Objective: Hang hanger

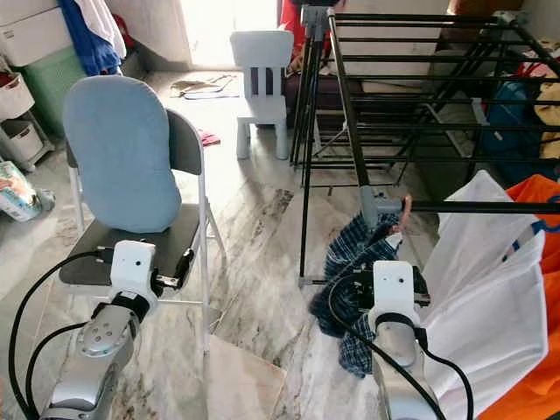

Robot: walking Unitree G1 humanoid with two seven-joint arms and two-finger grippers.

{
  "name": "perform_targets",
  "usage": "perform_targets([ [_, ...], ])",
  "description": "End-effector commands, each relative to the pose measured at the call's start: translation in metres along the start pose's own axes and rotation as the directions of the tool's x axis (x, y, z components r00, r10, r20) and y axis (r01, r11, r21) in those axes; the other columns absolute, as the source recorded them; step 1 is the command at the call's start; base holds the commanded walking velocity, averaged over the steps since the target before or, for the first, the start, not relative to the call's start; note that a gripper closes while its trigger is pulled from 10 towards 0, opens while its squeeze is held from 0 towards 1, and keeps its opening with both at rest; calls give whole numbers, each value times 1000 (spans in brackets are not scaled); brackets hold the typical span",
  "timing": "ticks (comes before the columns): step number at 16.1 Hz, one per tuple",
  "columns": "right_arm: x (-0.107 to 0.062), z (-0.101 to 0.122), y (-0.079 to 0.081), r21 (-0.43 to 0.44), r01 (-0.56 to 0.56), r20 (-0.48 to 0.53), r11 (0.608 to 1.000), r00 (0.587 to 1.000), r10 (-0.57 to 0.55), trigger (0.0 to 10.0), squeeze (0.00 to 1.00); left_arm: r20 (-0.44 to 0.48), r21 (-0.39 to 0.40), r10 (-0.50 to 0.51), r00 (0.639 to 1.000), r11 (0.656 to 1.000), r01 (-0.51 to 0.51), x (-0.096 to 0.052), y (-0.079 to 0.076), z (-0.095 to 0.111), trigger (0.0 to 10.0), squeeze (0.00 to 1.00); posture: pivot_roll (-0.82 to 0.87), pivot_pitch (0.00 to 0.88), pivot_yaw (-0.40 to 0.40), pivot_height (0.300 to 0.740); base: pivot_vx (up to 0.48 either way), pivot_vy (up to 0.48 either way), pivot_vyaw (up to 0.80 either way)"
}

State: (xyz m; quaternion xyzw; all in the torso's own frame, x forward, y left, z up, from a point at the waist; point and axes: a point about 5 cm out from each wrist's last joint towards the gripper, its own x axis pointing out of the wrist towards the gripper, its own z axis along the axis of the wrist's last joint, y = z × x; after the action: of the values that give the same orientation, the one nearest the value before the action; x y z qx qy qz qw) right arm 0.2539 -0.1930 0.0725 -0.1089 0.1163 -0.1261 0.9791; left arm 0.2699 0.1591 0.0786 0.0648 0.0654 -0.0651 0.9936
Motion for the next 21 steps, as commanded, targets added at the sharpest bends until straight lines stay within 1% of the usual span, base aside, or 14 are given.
perform_targets([
  [1, 0, 12, 1, -7, 1, 51, 1000, 999, -1, 10000, 1000, 15, 3, 3, 1000, 1000, -3, 0, -1, 4, 10000, 0, -85, 0, 10, 740, 0, 0, 0],
  [4, 4, 19, -1, -3, 7, 75, 1000, 997, -6, 10000, 1000, 30, 3, 2, 1000, 1000, -2, 3, -4, 8, 10000, 0, -84, 0, 9, 740, 0, 0, 0],
  [7, 2, 21, 0, 16, -7, 95, 1000, 995, 5, 10000, 1000, 33, 3, 11, 999, 1000, -11, 0, -2, 9, 10000, 0, -78, 0, 8, 740, 0, 0, 0],
  [10, -2, 20, 4, 18, -35, 102, 999, 994, 33, 10000, 1000, 24, 10, 12, 1000, 1000, -12, -3, -2, 6, 10000, 0, -81, 0, 12, 740, 0, 0, 0],
  [13, -1, 19, 6, 18, -37, 95, 999, 995, 35, 10000, 1000, 24, 20, 1, 1000, 1000, -1, 0, -2, 7, 10000, 0, -82, 0, 16, 740, 0, 0, 0],
  [21, 1, 16, 7, 27, -39, 72, 999, 997, 37, 10000, 1000, 23, 27, -1, 1000, 1000, 1, -1, -2, 6, 10000, 0, -78, 0, 14, 740, 0, -308, 0],
])
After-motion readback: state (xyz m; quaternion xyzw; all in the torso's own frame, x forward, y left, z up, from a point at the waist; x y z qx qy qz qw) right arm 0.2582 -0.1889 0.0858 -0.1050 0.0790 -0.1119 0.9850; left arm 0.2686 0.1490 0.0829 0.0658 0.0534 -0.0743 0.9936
